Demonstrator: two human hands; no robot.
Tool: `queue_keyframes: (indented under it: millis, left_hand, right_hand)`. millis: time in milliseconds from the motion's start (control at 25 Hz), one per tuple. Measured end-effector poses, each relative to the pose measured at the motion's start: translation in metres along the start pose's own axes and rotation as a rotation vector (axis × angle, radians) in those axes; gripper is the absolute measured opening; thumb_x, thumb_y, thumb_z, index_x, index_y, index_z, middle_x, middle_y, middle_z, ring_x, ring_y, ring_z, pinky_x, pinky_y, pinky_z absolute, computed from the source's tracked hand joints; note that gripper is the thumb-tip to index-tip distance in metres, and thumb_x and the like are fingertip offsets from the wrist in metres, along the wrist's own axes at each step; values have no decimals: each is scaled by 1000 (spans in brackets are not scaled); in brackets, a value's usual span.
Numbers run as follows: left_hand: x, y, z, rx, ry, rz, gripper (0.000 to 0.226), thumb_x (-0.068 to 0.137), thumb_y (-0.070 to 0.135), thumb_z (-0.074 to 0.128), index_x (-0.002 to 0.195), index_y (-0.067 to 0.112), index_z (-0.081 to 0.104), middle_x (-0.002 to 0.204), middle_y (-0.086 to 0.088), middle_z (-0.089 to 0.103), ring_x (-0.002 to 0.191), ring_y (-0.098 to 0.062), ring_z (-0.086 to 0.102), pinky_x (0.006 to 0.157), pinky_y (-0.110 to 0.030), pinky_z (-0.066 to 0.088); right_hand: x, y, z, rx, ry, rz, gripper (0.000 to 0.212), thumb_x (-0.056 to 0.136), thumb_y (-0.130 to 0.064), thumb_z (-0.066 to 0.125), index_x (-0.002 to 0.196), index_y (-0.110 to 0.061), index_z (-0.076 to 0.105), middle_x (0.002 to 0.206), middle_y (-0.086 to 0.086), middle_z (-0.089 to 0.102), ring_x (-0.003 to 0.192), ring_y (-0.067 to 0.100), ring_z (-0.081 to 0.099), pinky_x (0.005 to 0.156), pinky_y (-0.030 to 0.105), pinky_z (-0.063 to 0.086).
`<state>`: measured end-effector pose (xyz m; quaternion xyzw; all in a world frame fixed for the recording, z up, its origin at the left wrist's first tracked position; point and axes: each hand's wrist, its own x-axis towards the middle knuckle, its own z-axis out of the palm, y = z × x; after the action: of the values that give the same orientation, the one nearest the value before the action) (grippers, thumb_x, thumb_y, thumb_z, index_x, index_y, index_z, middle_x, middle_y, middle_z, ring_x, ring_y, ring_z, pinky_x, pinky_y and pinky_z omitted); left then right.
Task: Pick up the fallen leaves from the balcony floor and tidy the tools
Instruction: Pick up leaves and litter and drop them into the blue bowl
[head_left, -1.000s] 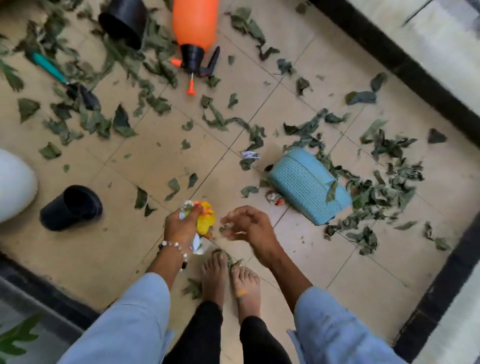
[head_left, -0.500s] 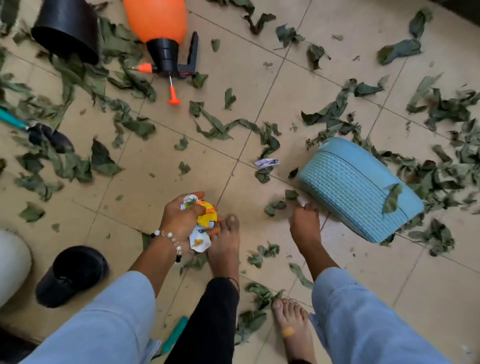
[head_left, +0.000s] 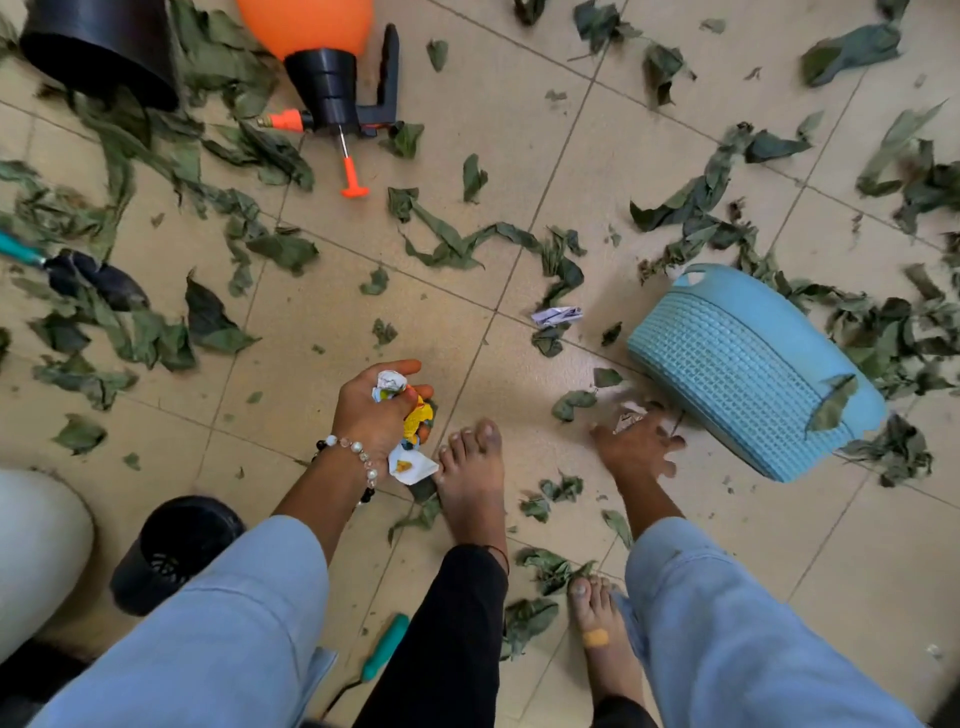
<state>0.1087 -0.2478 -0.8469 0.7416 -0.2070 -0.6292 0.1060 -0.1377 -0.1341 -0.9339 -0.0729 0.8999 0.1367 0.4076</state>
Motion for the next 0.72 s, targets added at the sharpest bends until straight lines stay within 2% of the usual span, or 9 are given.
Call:
queue_keyframes:
  millis: [40, 120, 200, 240, 360, 400, 480, 600, 720]
  left_hand:
    - [3, -3, 2, 2, 4, -4, 28, 94, -10, 48, 113, 5, 61, 84, -10, 65, 62, -22, 57, 41, -20, 48]
    - [8, -8, 3, 5, 18, -11, 26, 94, -9, 49, 112, 6, 61, 81, -9, 65, 57, -21, 56, 40, -20, 45]
    - [9, -8, 4, 11, 27, -10, 24, 94, -8, 51, 111, 5, 61, 79, -9, 65, 55, -18, 58, 41, -20, 47]
    - [9, -7, 5, 18, 36, -6, 22, 93, -7, 52, 109, 5, 61, 78, -9, 64, 54, -14, 60, 42, -19, 49]
    - [9, -1, 11, 19, 45, 20, 18, 91, -2, 59, 107, 4, 63, 76, -7, 64, 51, -3, 62, 50, -17, 52]
    - [11, 1, 13, 12, 42, 15, 18, 90, 1, 61, 108, 4, 64, 77, -7, 65, 57, -7, 64, 55, -20, 54]
    - [16, 3, 13, -14, 22, -5, 19, 90, 4, 63, 109, 4, 65, 78, -9, 66, 64, -17, 63, 60, -27, 52]
    - [18, 2, 8, -33, 3, -3, 19, 89, 7, 64, 108, 5, 64, 78, -12, 66, 64, -20, 61, 56, -25, 47]
    - [5, 6, 1, -40, 66, -3, 17, 90, 7, 64, 106, 4, 65, 77, -11, 65, 63, -21, 59, 57, -26, 47]
  right_hand:
    - [6, 5, 4, 34, 12, 3, 73, 83, -36, 69, 139, -13, 28, 145, 30, 24, 135, 44, 25, 106, 52, 32]
    - [13, 6, 8, -54, 68, -119, 48, 85, -27, 67, 123, -3, 49, 127, 26, 51, 115, 39, 50, 94, 41, 44]
    - [4, -10, 6, -88, 128, -345, 24, 85, -19, 62, 102, -3, 62, 102, 19, 64, 95, 35, 60, 79, 36, 48]
    - [-4, -22, 5, -17, 148, -456, 19, 84, -18, 61, 98, -5, 62, 96, 15, 65, 91, 32, 61, 76, 35, 48]
    - [-20, -72, 1, 70, 234, -736, 37, 87, -13, 54, 123, -6, 51, 104, 15, 61, 94, 29, 56, 79, 34, 43]
    - [-19, -88, -1, 62, 254, -751, 43, 90, -12, 51, 132, -6, 44, 109, 17, 58, 96, 30, 55, 78, 33, 40]
    - [-10, -115, -4, 17, 256, -632, 48, 94, -11, 48, 141, -9, 36, 116, 18, 54, 100, 31, 54, 75, 31, 38]
    - [1, -129, -9, -157, 243, -566, 32, 94, -7, 48, 126, -3, 51, 119, 20, 54, 103, 31, 55, 80, 33, 42]
    - [-24, -120, -22, -67, 243, -587, 25, 94, -12, 52, 116, 0, 58, 117, 20, 56, 102, 31, 55, 78, 31, 40]
